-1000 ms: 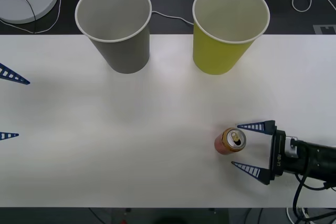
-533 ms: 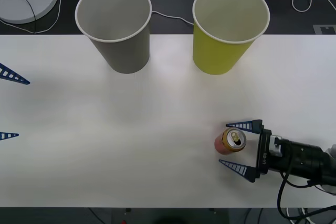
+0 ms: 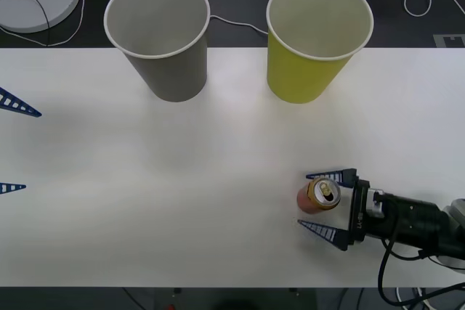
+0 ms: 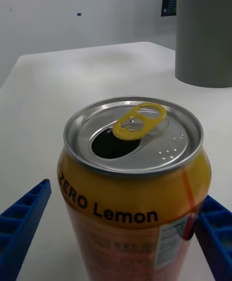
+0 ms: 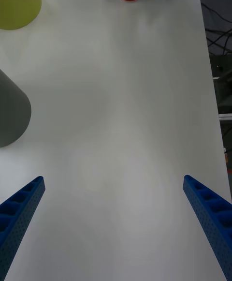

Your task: Put the can into the green bin and the plastic bottle into the gray bin

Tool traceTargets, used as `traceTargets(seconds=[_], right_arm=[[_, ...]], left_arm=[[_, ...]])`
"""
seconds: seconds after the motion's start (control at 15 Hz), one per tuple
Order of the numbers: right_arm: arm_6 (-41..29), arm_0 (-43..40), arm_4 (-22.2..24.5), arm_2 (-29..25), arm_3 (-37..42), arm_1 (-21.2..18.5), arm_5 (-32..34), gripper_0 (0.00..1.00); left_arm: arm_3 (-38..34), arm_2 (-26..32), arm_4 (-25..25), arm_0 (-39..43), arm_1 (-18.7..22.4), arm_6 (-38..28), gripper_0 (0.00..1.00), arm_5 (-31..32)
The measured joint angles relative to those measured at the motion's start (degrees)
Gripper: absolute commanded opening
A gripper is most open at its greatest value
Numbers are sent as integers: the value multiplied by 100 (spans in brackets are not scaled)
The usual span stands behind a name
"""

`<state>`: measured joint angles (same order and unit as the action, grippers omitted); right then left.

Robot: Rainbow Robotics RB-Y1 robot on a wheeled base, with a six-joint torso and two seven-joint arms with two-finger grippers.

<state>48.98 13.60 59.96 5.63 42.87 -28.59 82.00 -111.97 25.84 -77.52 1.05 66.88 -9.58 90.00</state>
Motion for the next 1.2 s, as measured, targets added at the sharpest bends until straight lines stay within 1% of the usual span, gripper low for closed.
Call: traceTargets(seconds=[0.47,0.8,0.87,1.0,1.2], right_arm=[[-17,2,5,0,4,20,-8,0],[-199,2,3,0,234,-209,-9,0],[-335,-1,63,0,357,-292,-9,0],[-933,-77,342,-40,846,-505,-21,0],[-1940,-454,705,-248,2022,-845,-264,0]], left_arm=[[0,0,0,0,0,0,100,0],[0,0,0,0,0,0,100,0],[0,0,0,0,0,0,100,0],[0,0,0,0,0,0,100,0],[0,0,0,0,0,0,100,0]])
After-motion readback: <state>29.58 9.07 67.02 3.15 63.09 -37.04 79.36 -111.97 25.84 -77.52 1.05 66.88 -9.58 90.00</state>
